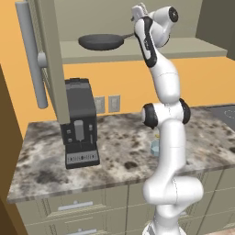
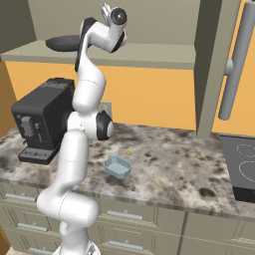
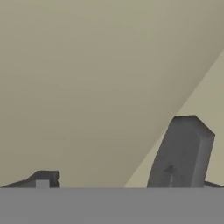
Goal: Pick the pan from the cabinet and place it on the stove. Then turn on the stove burner for the pan.
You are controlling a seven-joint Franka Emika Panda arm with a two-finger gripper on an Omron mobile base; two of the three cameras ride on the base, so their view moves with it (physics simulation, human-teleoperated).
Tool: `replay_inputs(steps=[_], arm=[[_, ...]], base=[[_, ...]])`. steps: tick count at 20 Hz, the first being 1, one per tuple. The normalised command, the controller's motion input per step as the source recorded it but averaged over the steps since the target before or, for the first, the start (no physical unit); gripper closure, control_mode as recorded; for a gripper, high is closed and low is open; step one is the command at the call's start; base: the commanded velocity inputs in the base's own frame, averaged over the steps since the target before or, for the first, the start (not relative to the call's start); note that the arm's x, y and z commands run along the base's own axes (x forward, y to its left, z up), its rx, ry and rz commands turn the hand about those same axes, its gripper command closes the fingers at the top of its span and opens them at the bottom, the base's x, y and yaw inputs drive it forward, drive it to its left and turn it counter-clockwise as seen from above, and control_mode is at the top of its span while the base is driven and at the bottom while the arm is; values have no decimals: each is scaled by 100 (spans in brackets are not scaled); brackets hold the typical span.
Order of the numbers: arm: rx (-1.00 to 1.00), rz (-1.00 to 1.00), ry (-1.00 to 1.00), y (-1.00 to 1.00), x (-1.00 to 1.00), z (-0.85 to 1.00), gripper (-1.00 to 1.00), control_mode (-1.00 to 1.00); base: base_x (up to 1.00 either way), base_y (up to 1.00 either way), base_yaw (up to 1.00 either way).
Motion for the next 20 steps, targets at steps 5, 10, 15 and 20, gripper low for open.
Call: replay_inputs(steps=[5, 10, 15, 20], arm=[[0, 0, 0, 29, 24, -16, 100, -100], [0, 0, 0, 21, 20, -14, 100, -100], [0, 0, 0, 16, 11, -11, 100, -100], [4, 0, -6, 6, 2, -12, 100, -100]], base=[[0, 0, 0], [0, 0, 0], [0, 0, 0], [0, 0, 0]])
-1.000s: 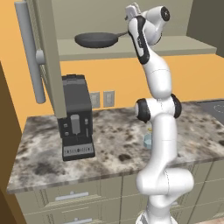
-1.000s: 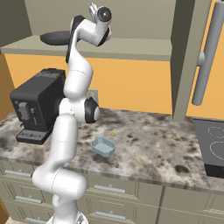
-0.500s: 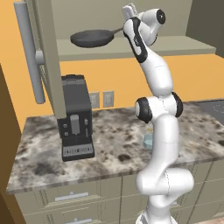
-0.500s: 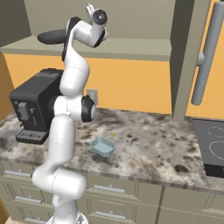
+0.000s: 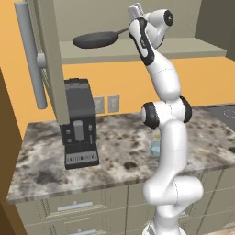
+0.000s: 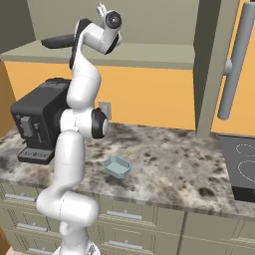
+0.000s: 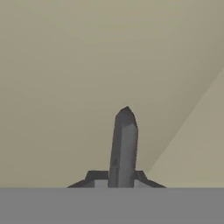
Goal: Pick the pan from the cabinet and place it on the stove. Then turn on the stove burner for the pan.
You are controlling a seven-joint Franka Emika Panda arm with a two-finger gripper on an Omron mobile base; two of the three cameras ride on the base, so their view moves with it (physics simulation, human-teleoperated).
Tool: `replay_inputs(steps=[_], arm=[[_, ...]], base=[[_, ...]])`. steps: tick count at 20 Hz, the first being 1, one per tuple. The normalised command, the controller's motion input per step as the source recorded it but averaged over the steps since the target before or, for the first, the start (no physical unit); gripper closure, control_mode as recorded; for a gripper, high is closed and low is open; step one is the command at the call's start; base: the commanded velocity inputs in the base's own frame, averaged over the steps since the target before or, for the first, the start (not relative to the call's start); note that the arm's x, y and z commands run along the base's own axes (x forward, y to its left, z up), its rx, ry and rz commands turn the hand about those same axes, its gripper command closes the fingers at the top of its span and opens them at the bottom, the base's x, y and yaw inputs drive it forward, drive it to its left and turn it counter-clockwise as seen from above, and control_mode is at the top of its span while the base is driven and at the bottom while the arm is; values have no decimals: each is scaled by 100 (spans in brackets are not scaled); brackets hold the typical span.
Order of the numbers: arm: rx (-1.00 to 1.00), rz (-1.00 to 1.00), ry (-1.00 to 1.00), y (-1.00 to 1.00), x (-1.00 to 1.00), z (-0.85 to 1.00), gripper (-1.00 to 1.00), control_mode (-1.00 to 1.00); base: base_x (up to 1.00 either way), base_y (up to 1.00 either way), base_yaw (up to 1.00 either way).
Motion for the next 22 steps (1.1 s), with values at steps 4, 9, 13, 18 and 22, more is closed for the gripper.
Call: replay_inputs(steps=[4, 9, 13, 18, 22], arm=[[8, 0, -15, 1, 0, -22, 100, -100], [8, 0, -14, 0, -17, -6, 100, -100], [6, -3, -12, 0, -45, 0, 100, -100], [8, -9, -13, 0, -62, -13, 100, -100], [13, -12, -19, 0, -88, -4, 100, -100]], base=[[0, 0, 0], [0, 0, 0], [0, 0, 0], [0, 0, 0], [0, 0, 0]])
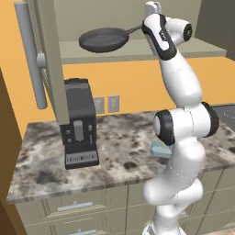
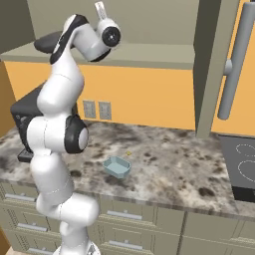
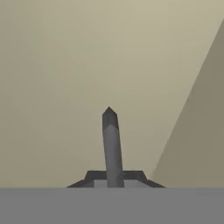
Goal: Pick the pan from the cabinet and place it on the stove. Then turn on the stove burner for the pan.
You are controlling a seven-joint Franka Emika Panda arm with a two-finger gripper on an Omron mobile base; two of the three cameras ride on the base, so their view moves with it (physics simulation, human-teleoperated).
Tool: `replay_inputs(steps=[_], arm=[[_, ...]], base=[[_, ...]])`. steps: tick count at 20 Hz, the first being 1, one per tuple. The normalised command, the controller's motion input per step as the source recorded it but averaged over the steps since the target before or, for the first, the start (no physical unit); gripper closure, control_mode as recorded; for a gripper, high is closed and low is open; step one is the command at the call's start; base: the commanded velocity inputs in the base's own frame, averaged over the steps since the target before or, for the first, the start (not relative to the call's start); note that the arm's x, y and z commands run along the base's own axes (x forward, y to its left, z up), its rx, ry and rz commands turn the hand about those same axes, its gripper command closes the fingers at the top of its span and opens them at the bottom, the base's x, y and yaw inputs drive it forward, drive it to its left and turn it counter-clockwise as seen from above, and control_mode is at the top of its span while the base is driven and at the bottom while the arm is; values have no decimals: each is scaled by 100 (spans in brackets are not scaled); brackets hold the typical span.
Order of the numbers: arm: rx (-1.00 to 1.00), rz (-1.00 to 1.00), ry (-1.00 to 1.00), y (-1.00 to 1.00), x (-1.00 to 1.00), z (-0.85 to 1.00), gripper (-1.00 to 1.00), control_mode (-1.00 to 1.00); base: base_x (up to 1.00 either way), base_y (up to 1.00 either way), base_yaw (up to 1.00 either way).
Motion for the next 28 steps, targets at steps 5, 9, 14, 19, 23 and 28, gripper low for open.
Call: replay_inputs(steps=[5, 9, 14, 19, 23, 28], arm=[[8, -15, -12, -1, -93, 0, 100, -100], [2, -14, -4, -3, -86, 0, 100, -100], [1, -11, 0, -12, -78, 4, 100, -100], [0, -8, 0, -12, -66, 0, 100, -100], [0, -6, 0, -5, -62, 0, 100, -100], [1, -5, 0, -9, -72, 0, 100, -100]], base=[[0, 0, 0], [0, 0, 0], [0, 0, 0], [0, 0, 0], [0, 0, 0], [0, 0, 0]])
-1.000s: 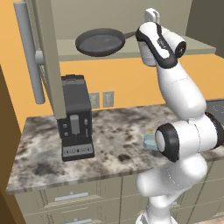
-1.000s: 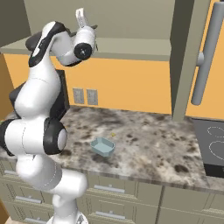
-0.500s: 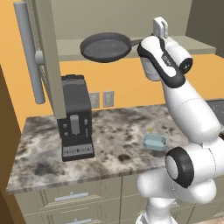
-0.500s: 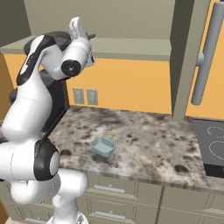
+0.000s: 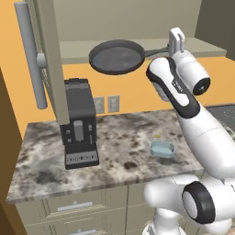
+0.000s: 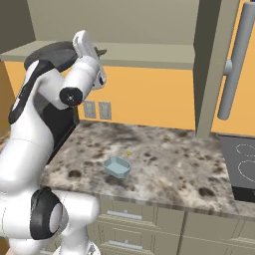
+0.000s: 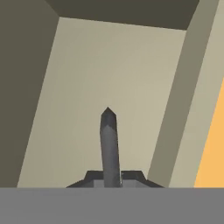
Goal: Pick the pan from the cabinet and place it on the stove. Then turn on the stove burner for the pan.
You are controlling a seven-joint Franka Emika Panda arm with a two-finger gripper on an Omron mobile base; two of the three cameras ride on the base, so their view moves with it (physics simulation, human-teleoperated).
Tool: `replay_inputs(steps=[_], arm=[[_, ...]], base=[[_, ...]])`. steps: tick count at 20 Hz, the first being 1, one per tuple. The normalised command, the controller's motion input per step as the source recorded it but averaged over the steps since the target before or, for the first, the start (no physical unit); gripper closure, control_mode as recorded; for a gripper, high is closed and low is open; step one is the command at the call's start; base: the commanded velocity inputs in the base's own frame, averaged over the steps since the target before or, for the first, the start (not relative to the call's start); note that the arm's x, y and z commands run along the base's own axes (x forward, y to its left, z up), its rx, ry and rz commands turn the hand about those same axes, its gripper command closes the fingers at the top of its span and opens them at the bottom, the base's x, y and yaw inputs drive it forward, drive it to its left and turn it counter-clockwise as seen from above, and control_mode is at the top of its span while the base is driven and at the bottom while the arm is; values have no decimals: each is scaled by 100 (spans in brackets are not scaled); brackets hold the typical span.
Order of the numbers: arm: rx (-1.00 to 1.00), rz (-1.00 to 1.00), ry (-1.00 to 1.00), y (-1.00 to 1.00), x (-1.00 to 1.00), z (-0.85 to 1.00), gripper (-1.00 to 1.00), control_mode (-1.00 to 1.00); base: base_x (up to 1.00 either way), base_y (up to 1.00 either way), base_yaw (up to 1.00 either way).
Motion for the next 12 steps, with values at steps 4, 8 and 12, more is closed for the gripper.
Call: replay_inputs(steps=[4, 8, 12], arm=[[1, -5, 0, -13, -75, 0, 100, -100], [0, -4, 0, -12, -65, -7, 100, -100], [0, -6, 0, -11, -63, -22, 100, -100]], base=[[0, 0, 0], [0, 0, 0], [0, 0, 0]])
